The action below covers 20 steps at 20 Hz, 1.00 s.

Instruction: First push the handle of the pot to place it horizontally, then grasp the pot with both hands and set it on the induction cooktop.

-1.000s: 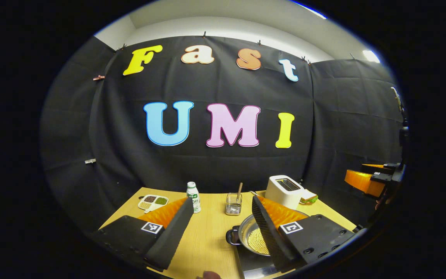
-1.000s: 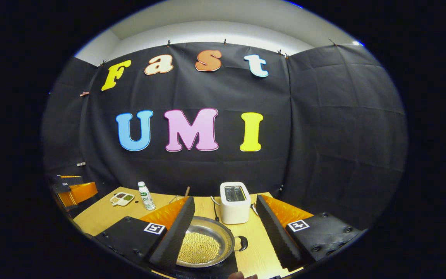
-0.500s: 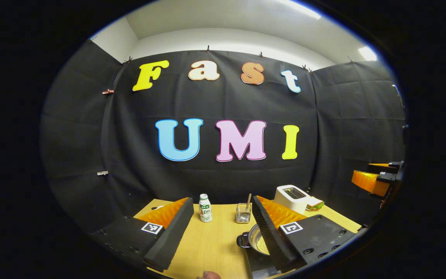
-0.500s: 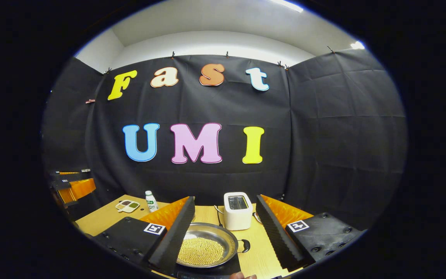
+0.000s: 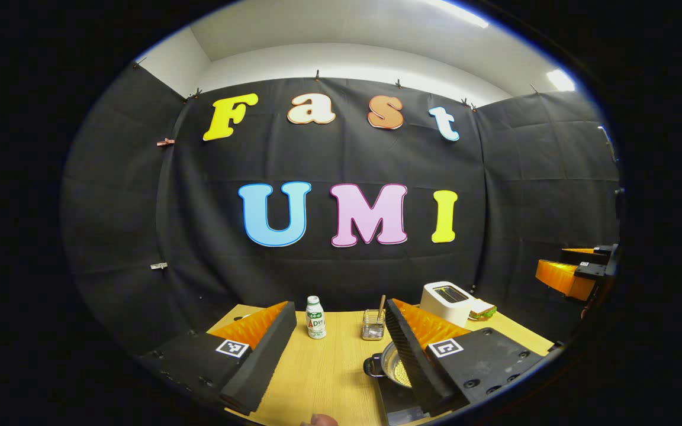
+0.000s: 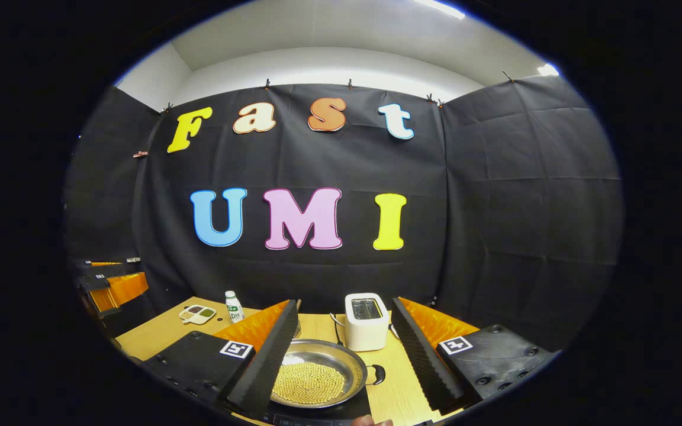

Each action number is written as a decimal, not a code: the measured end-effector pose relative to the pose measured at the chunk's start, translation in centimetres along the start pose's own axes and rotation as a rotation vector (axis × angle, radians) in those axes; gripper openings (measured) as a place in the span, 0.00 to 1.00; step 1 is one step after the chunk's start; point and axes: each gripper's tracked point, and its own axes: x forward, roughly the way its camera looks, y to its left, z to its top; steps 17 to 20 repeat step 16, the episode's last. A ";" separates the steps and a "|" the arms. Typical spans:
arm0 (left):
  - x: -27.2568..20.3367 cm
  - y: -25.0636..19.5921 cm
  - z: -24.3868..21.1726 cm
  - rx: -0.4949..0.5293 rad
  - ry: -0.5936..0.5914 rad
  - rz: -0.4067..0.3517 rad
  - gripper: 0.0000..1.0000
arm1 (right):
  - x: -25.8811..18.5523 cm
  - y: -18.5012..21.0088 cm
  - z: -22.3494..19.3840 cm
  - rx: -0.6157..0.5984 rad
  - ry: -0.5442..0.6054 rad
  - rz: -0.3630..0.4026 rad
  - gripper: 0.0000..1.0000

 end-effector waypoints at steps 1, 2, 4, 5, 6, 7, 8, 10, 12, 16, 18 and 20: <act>0.0 0.0 0.0 0.001 -0.002 0.002 0.94 | 0.0 -0.1 -0.1 0.000 0.001 -0.002 0.98; 0.0 0.0 -0.1 -0.001 0.000 0.004 0.94 | 0.1 -0.2 0.0 0.001 0.001 -0.002 0.98; -0.2 0.0 -0.3 -0.007 0.006 0.005 0.94 | 0.1 -0.1 0.0 0.005 0.001 0.000 0.98; -0.2 0.0 -0.3 -0.010 0.007 0.009 0.92 | 0.1 -0.1 0.0 0.006 0.002 0.002 0.98; -0.2 0.2 -0.3 -0.013 0.006 0.013 0.94 | 0.2 -0.1 -0.1 0.005 0.003 0.003 0.98; -0.3 0.1 -0.4 -0.014 0.008 0.013 0.94 | 0.2 -0.1 -0.2 0.004 0.006 0.004 0.98; -0.4 0.2 -0.4 -0.014 0.009 0.016 0.94 | 0.2 -0.1 -0.2 0.004 0.007 0.006 0.98; -0.4 0.3 -0.7 -0.017 0.016 0.017 0.94 | 0.1 -0.1 -0.1 0.003 0.003 0.008 0.98; -0.6 0.4 -0.8 -0.022 0.018 0.021 0.94 | 0.0 0.0 -0.2 -0.001 0.002 0.011 0.98; -0.9 0.7 -0.6 -0.019 0.012 0.028 0.94 | -0.1 0.1 -0.1 -0.010 -0.002 0.015 0.98; -0.9 0.7 -0.6 -0.019 0.012 0.028 0.94 | -0.1 0.1 -0.1 -0.010 -0.002 0.015 0.98; -0.9 0.7 -0.6 -0.019 0.012 0.028 0.94 | -0.1 0.1 -0.1 -0.010 -0.002 0.015 0.98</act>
